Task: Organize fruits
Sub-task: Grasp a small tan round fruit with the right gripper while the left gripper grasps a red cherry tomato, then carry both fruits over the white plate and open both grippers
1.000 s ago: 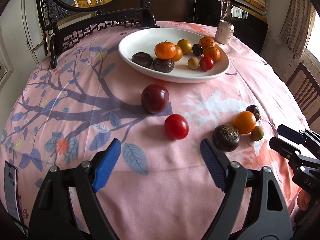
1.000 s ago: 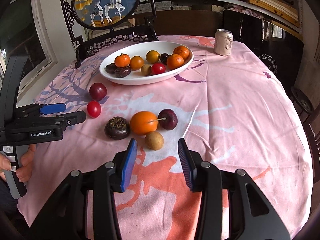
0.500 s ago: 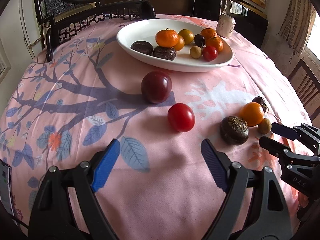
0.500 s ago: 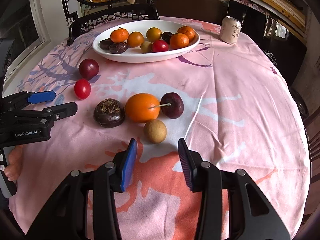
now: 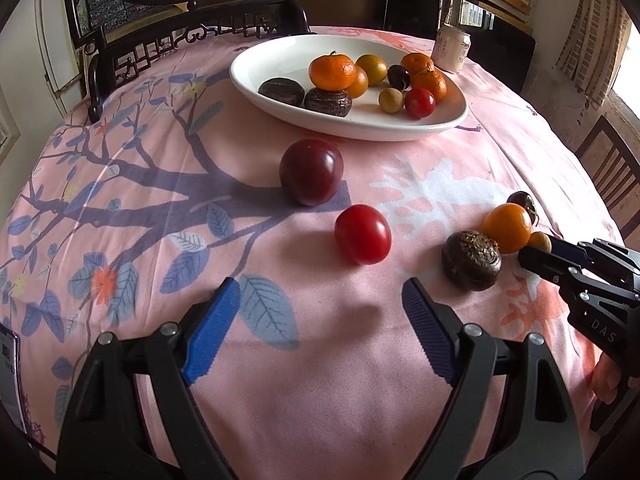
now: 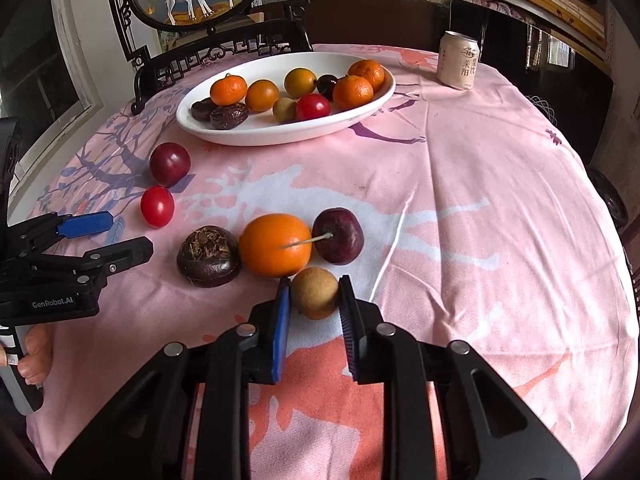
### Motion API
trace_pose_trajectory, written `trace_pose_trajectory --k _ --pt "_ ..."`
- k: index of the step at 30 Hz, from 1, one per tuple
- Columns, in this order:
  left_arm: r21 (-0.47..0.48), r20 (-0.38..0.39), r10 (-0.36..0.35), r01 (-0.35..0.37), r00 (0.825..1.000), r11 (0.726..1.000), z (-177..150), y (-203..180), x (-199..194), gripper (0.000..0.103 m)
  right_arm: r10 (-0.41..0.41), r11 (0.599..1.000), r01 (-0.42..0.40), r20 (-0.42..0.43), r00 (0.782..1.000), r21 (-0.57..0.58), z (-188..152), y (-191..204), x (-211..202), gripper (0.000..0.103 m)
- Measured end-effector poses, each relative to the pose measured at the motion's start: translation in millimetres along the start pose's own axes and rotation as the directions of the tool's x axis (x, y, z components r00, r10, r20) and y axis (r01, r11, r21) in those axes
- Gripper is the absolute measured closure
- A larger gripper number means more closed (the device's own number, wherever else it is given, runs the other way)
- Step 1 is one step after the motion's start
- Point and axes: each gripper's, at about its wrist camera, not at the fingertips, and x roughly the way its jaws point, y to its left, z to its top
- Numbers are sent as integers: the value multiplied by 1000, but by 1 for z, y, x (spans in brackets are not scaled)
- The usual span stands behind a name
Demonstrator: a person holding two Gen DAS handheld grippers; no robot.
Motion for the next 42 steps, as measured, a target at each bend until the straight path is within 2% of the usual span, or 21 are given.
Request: trace_pose_trajectory --k 7,13,16,18,25,33,37,42 --pt "-21 -37 -7 6 999 1000 6 -6 5 19 21 1000 -21 22 1000 -8 -3 1 -9 79" --pt "-8 -48 36 -36 998 999 19 -18 15 35 56 998 -56 26 998 -16 -5 2 -14 79" --pt "6 -45 65 -65 997 998 24 -23 18 56 56 998 -56 28 998 -22 -5 2 -15 79" --pt "13 -48 52 -52 997 999 25 -24 17 72 59 998 -58 29 998 -22 -5 2 -15 79" --pt "4 -65 15 -15 998 1000 17 -23 5 73 54 998 -52 49 997 -24 -5 2 -18 79" --pt "4 5 -2 2 1000 1000 16 -13 -32 73 64 998 -64 153 986 -1 3 -1 -37 79" --pt "34 40 -10 9 999 999 25 -13 -49 73 51 998 -55 203 978 15 10 3 -51 79" --pt "44 101 -22 17 995 999 54 -10 -63 73 29 999 -19 273 962 -39 35 19 -69 79"
